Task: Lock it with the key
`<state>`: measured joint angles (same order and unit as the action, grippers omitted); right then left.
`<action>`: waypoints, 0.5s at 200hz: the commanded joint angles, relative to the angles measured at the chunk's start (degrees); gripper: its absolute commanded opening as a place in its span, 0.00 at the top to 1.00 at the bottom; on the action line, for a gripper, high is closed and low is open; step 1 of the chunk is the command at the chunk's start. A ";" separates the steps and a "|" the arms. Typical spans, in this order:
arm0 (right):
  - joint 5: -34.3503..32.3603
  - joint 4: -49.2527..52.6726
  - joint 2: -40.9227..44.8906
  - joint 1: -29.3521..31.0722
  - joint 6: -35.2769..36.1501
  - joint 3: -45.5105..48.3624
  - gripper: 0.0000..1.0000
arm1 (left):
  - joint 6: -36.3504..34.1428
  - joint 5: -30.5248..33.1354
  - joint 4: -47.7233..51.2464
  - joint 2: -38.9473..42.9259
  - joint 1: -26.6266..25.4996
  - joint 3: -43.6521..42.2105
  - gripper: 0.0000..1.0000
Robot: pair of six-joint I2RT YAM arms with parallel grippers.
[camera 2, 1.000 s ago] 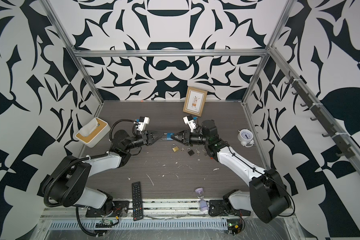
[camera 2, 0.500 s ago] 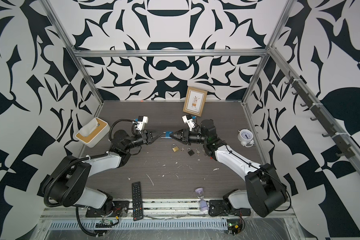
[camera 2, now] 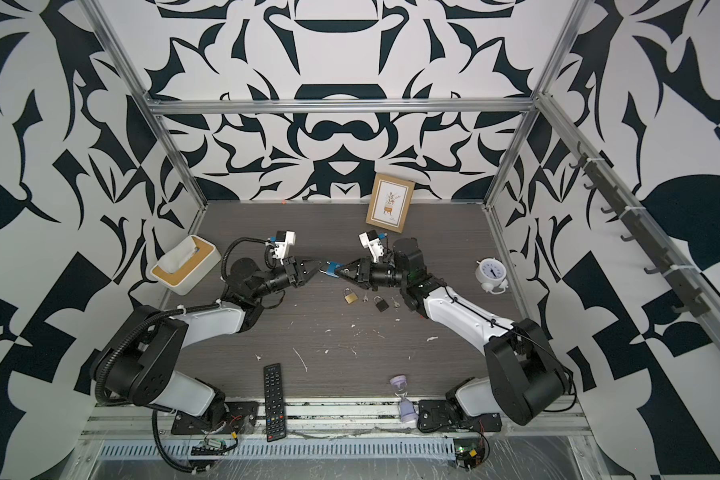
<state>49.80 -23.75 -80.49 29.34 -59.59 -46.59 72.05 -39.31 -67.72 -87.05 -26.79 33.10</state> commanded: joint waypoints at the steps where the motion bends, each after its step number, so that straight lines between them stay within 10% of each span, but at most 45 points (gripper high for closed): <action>1: -0.44 -3.43 -0.85 5.88 3.02 -3.60 1.00 | -0.49 -7.56 -3.73 -0.38 -7.52 2.55 1.00; 100: -7.76 -3.36 2.78 0.28 2.98 -3.50 1.00 | -2.39 -1.05 -0.85 6.20 -10.66 -6.03 1.00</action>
<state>51.48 -18.13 -79.02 31.11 -56.97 -47.09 71.81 -29.41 -70.74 -83.68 -31.70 28.77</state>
